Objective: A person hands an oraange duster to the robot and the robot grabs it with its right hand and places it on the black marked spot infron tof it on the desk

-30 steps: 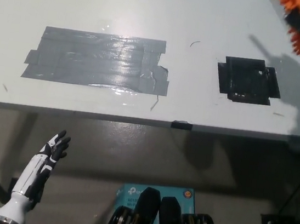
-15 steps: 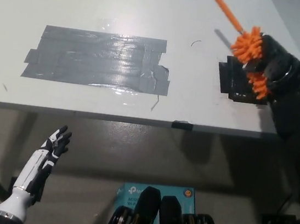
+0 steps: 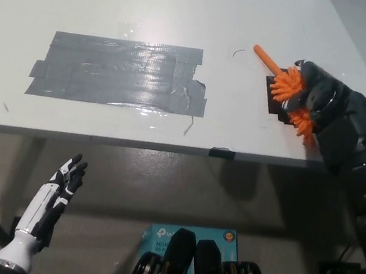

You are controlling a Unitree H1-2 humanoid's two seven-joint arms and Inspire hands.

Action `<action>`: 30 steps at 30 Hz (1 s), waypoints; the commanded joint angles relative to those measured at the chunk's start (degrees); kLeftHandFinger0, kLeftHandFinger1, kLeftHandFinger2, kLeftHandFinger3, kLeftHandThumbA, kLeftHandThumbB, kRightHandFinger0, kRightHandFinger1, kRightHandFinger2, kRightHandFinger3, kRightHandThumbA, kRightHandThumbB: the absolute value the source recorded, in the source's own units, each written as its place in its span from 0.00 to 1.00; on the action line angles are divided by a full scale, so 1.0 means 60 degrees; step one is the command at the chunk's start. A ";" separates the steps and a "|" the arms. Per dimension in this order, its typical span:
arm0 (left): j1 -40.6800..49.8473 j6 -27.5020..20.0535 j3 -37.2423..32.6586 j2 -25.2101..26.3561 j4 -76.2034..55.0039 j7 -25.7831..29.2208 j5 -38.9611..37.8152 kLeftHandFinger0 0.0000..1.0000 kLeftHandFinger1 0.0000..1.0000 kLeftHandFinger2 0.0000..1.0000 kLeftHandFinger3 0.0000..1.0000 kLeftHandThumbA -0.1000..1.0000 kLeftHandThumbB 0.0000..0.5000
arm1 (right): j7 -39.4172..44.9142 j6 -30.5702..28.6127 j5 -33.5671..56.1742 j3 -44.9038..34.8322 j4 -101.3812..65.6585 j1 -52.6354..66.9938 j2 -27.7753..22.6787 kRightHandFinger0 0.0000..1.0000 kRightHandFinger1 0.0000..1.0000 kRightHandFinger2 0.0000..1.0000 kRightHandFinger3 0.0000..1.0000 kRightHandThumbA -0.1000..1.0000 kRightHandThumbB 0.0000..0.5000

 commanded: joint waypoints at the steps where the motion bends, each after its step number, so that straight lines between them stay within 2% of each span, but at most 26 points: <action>1: 0.0144 -0.0075 0.0069 0.0084 -0.0356 0.0047 0.0013 1.00 1.00 1.00 1.00 0.91 0.18 | -0.0911 -0.0308 0.0117 0.0155 -0.0300 -0.0431 -0.0178 1.00 1.00 1.00 1.00 0.88 0.79; 6: 0.0076 0.0090 0.0112 0.0092 -0.0399 0.0018 -0.0087 1.00 1.00 1.00 1.00 0.92 0.17 | -0.1470 -0.0266 -0.0015 0.0120 -0.1559 -0.0429 -0.0535 1.00 1.00 1.00 1.00 0.94 0.81; 11: 0.0091 -0.0145 0.0045 0.0109 -0.0345 0.0033 0.0058 1.00 1.00 1.00 1.00 0.94 0.15 | -0.1619 0.0237 -0.0218 -0.0089 -0.3932 -0.0119 -0.0965 1.00 1.00 1.00 1.00 0.99 0.87; 12: 0.0090 -0.0145 0.0040 0.0100 -0.0337 0.0043 0.0074 1.00 1.00 1.00 1.00 0.94 0.15 | -0.1538 0.0494 -0.0305 -0.0242 -0.5165 0.0063 -0.1167 1.00 1.00 1.00 1.00 0.99 0.85; 17: 0.0113 -0.0030 0.0029 0.0057 -0.0395 0.0010 0.0009 1.00 1.00 1.00 1.00 0.95 0.19 | -0.1041 0.1226 -0.0708 -0.0563 -0.8343 0.0607 -0.1701 1.00 1.00 1.00 1.00 1.00 0.87; 22: 0.0206 -0.0132 -0.0003 0.0103 -0.0387 -0.0036 0.0026 1.00 1.00 1.00 1.00 0.94 0.22 | -0.0349 0.1334 -0.1179 -0.1153 -1.1169 0.1437 -0.1925 1.00 1.00 1.00 1.00 1.00 0.82; 25: -0.0040 0.0069 -0.0005 0.0090 -0.0450 -0.0010 0.0055 1.00 1.00 1.00 1.00 0.93 0.22 | -0.0184 0.1334 -0.0913 -0.1440 -1.2778 0.1976 -0.2094 1.00 1.00 1.00 1.00 1.00 0.87; 29: -0.0504 0.0291 -0.0056 0.0039 -0.0404 -0.0006 0.0095 1.00 1.00 1.00 1.00 0.93 0.22 | 0.0133 0.1333 -0.0026 -0.2161 -1.5144 0.3054 -0.2225 1.00 1.00 1.00 1.00 0.98 0.75; 30: -0.0550 0.0278 -0.0071 0.0012 -0.0356 -0.0008 0.0086 1.00 1.00 1.00 1.00 0.93 0.22 | 0.0307 0.1334 0.0308 -0.2445 -1.5611 0.3330 -0.2167 1.00 1.00 1.00 1.00 0.98 0.75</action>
